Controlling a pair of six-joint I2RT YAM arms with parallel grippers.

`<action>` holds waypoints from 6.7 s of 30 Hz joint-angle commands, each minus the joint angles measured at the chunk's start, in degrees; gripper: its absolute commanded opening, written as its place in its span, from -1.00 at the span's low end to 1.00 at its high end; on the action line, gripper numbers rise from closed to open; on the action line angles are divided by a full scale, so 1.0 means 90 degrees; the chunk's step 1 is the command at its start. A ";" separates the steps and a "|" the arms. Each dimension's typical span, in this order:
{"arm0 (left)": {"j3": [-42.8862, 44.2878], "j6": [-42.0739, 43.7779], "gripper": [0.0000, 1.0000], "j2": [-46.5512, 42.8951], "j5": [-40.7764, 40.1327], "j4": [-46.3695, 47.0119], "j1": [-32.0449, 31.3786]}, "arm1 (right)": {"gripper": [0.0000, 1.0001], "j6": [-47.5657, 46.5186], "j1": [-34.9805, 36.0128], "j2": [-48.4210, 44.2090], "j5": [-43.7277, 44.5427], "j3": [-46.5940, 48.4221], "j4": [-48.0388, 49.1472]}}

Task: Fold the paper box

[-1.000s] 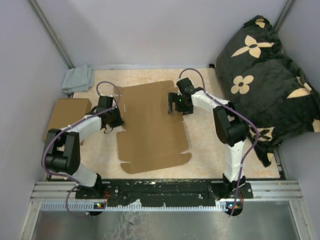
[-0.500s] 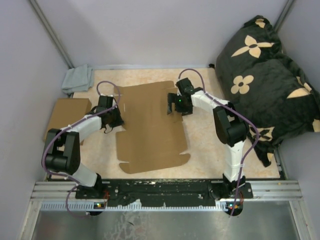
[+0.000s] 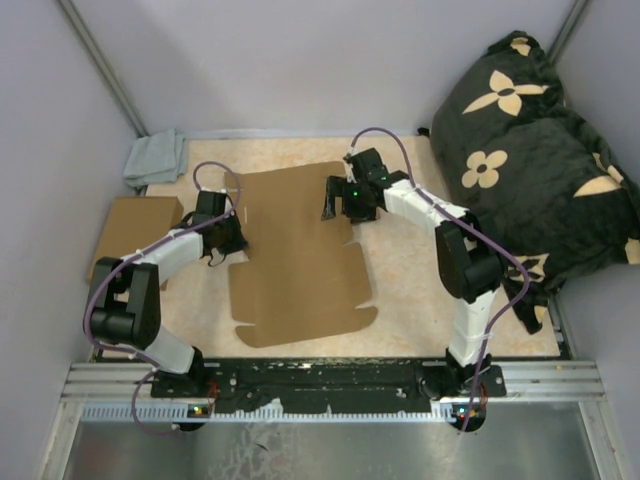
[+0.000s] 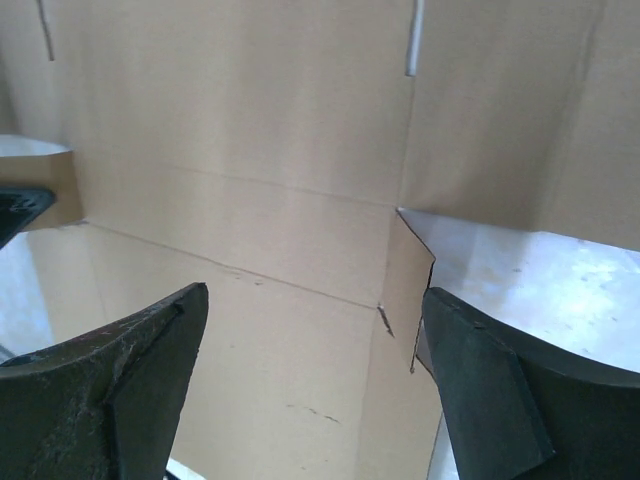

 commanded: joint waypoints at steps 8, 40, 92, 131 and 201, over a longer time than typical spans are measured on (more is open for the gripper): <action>0.0064 -0.0047 -1.00 0.0202 0.0387 0.0091 -0.0115 | 0.74 0.0388 0.0428 0.0365 -0.1239 0.0071 0.0819; 0.1040 -0.0126 -0.47 0.0757 0.1030 -0.0150 -0.0337 | 0.71 0.0469 0.0506 0.0788 -0.0868 -0.0209 0.0802; 0.0882 -0.0759 -0.66 -0.0436 -0.1845 -0.1183 0.0340 | 0.71 0.0390 0.0506 0.0794 -0.0729 -0.0315 0.0725; 0.0803 -0.0967 -1.00 0.1474 -0.0453 -0.0348 -0.0819 | 0.71 0.0332 0.0475 0.0399 -0.0593 -0.0326 0.0540; 0.5560 0.0257 -1.00 0.4422 0.1393 0.0704 0.0909 | 0.98 -0.0952 -0.1184 0.3509 0.0563 0.5713 -0.0384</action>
